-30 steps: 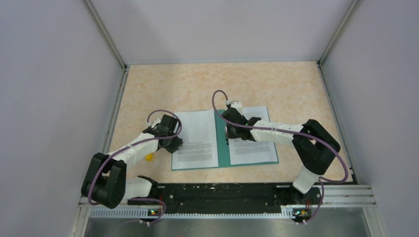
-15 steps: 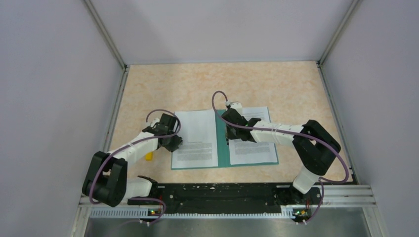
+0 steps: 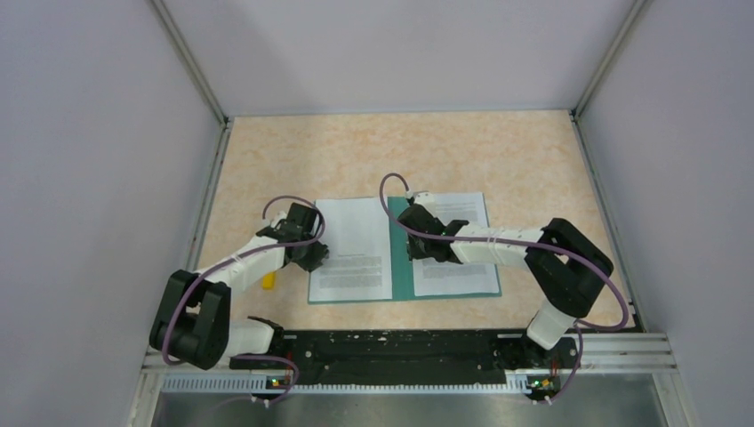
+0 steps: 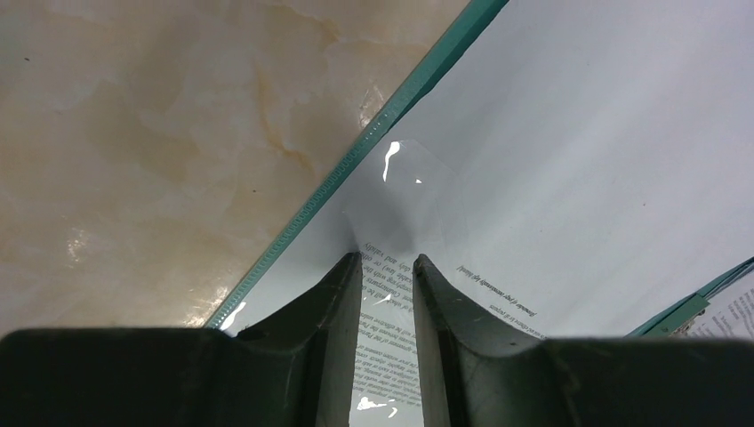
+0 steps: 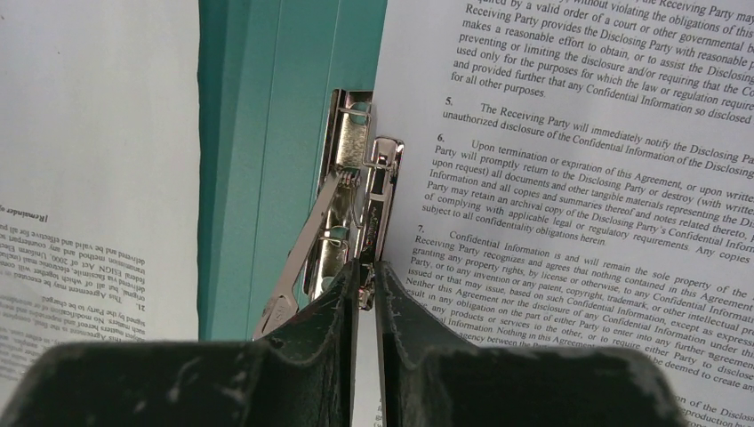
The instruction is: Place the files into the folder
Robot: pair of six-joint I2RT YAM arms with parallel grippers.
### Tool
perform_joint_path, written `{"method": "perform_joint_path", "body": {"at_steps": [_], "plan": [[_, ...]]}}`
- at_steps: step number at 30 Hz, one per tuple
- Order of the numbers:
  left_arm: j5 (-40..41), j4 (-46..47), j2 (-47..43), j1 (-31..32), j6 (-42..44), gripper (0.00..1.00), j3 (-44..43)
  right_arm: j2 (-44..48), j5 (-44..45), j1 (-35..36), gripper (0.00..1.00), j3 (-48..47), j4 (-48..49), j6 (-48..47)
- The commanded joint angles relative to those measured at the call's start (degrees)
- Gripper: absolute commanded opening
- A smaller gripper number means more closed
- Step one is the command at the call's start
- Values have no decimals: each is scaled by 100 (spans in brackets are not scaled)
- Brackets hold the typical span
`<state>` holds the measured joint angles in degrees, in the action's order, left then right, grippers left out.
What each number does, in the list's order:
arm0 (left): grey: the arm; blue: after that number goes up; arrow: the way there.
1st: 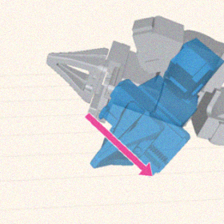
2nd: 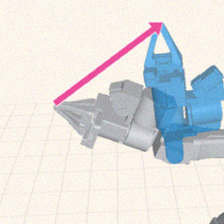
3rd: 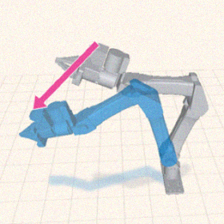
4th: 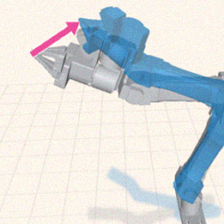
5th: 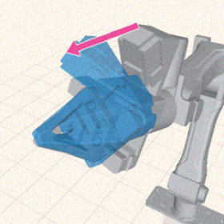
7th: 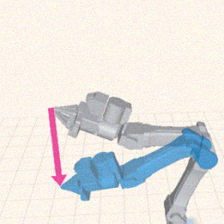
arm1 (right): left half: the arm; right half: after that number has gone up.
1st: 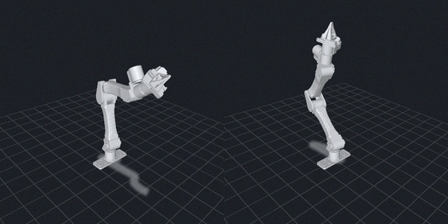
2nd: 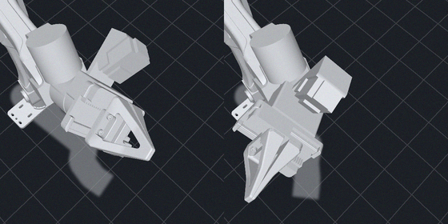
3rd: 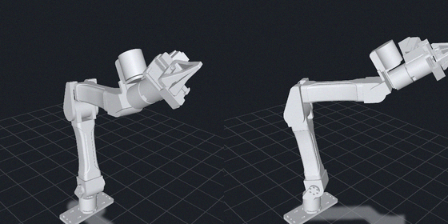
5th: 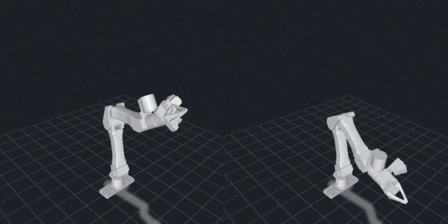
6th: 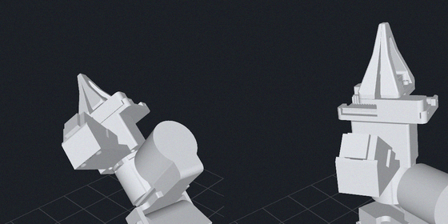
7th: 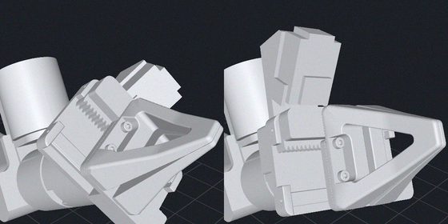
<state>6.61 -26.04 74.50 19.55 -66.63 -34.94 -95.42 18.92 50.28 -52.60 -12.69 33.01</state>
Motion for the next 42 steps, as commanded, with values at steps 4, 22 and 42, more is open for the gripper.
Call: {"method": "perform_joint_path", "body": {"at_steps": [4,22,42], "plan": [[86,-57,350,-57,-33,34,-40,-98,210,100,11,3,310,-100],[211,-99,746,-205,151,33,-471,-726,61,-245,11,-198,693,-599],[308,-34,881,-215,203,33,-461,43,-59,-281,20,-540,161,-558]]}}
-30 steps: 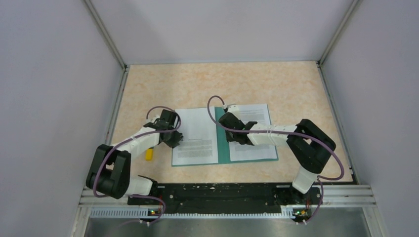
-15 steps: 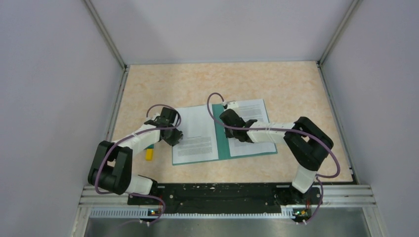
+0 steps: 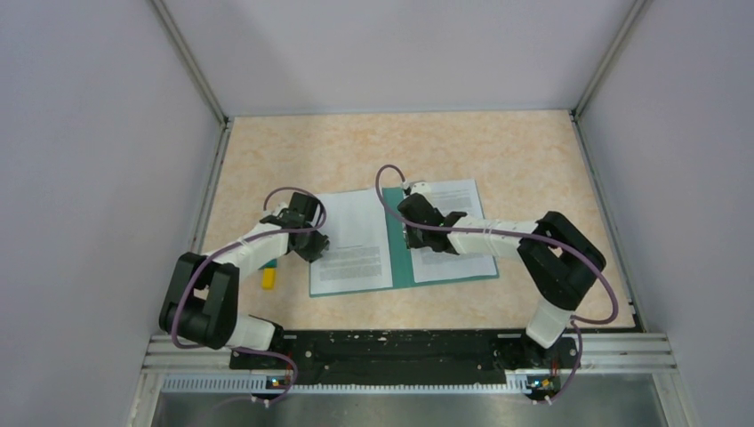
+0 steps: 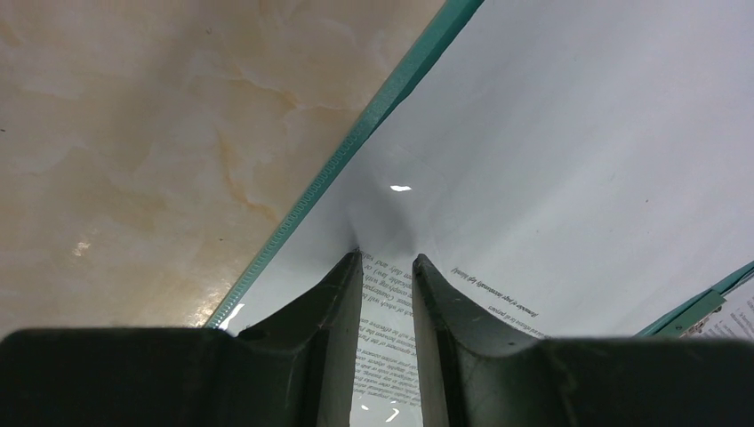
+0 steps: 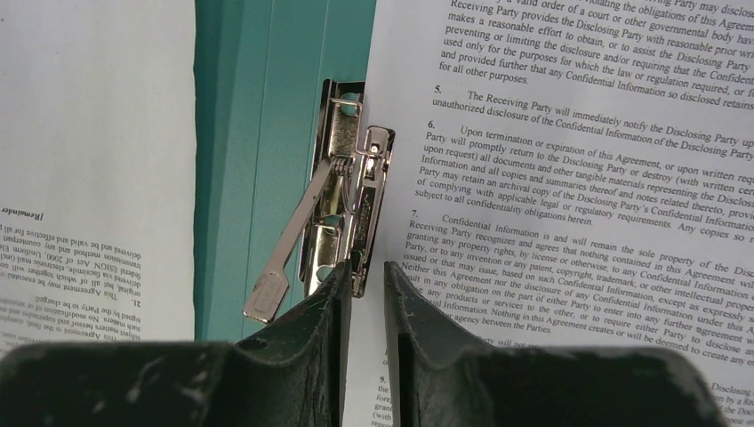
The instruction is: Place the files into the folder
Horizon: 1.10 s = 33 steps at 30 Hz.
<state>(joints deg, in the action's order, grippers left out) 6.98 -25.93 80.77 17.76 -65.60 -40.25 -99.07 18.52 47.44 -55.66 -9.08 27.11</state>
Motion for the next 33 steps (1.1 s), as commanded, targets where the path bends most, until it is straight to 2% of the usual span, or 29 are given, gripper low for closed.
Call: {"method": "perform_joint_path", "body": {"at_steps": [1,8,12,22,33], "plan": [[269,-44,261,-36,100,33,68,459,-13,2,20,-233,-248,38],[275,-35,247,-36,102,33,83,931,-42,25,20,-247,-613,209],[276,-43,236,-36,100,33,96,967,74,219,21,-651,-1140,309],[308,-58,228,-37,136,33,78,134,703,609,19,-1969,-2452,367],[296,-31,274,-41,144,33,87,-619,927,730,14,-2810,-2966,81]]}}
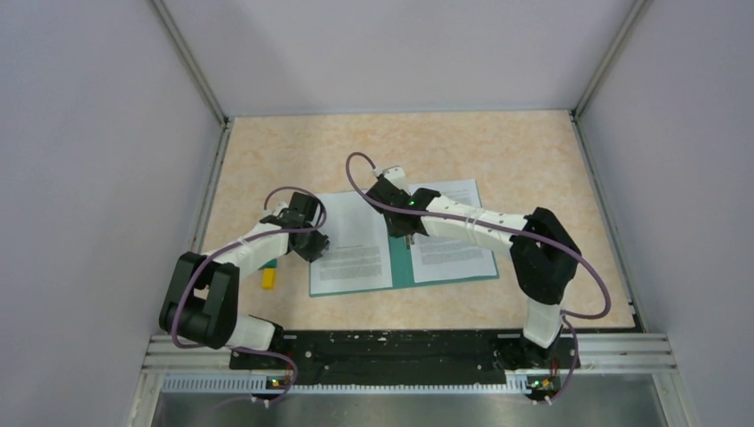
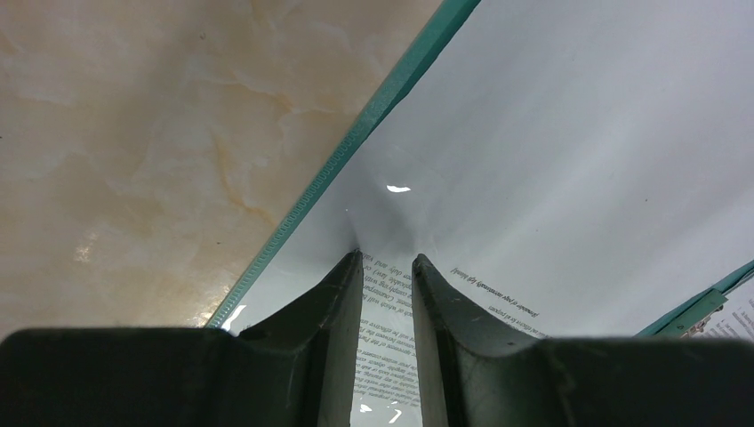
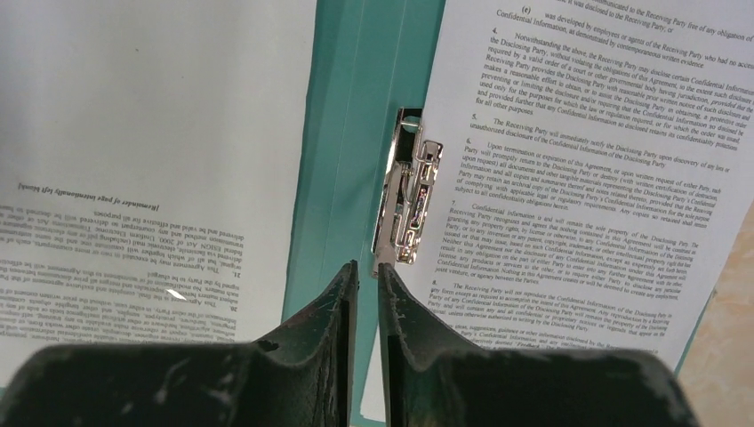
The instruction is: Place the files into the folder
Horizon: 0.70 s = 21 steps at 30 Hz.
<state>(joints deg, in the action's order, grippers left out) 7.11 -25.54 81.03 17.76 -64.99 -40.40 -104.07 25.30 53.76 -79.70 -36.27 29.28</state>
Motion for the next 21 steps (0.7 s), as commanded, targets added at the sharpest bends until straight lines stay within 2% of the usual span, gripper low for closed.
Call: {"method": "perform_joint_path", "body": {"at_steps": [1,21], "plan": [[282,-64,258,-43,83,33,101,-154,265,92,14,-440,-263,-146],[221,32,325,-108,89,33,192,-507,403,150,9,-646,-470,-265]]}}
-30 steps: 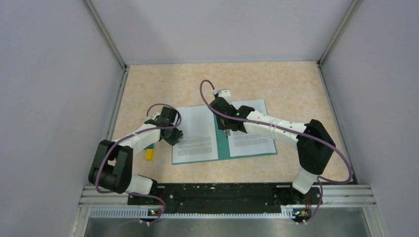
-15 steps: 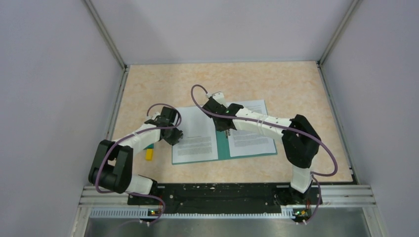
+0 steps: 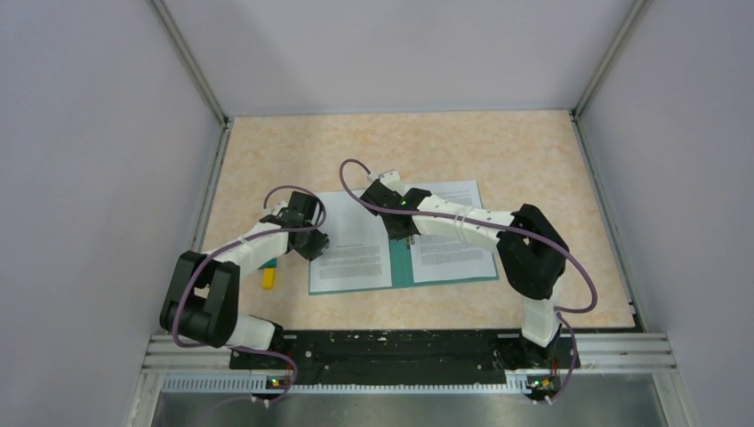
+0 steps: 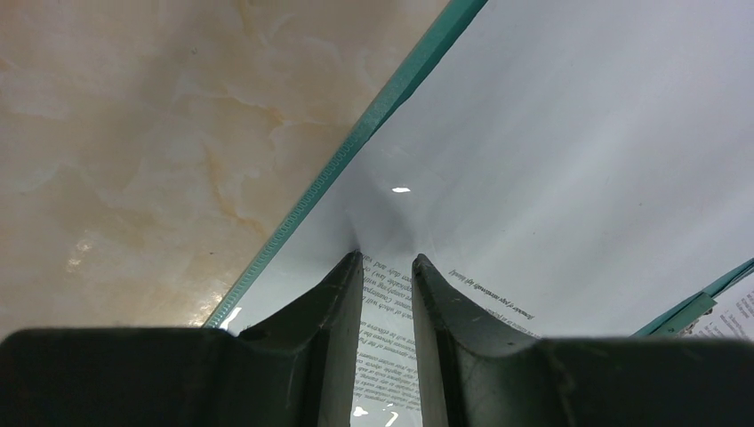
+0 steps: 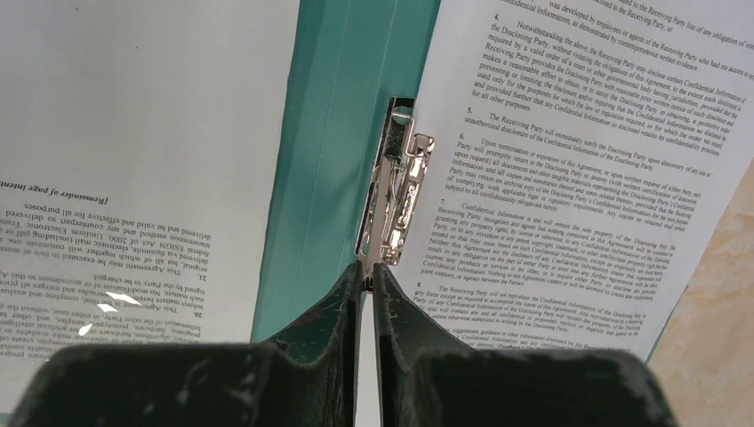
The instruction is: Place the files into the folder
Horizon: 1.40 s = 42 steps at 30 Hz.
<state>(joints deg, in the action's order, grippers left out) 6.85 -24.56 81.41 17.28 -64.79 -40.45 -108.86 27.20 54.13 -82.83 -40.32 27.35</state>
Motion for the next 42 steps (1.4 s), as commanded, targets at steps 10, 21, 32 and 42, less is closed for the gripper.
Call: {"method": "perform_joint_path", "body": {"at_steps": [10,21,32,42], "plan": [[229,-48,336,-87,39,33,218,-41,312,160,4,-237,-193,-116],[323,-129,395,-111,-19,33,212,74,200,177,1,288,-105,-64],[346,-168,450,-111,-77,33,150,106,-21,177,0,889,296,74],[341,-172,455,-111,-68,33,149,-196,-69,173,0,1105,459,180]]}}
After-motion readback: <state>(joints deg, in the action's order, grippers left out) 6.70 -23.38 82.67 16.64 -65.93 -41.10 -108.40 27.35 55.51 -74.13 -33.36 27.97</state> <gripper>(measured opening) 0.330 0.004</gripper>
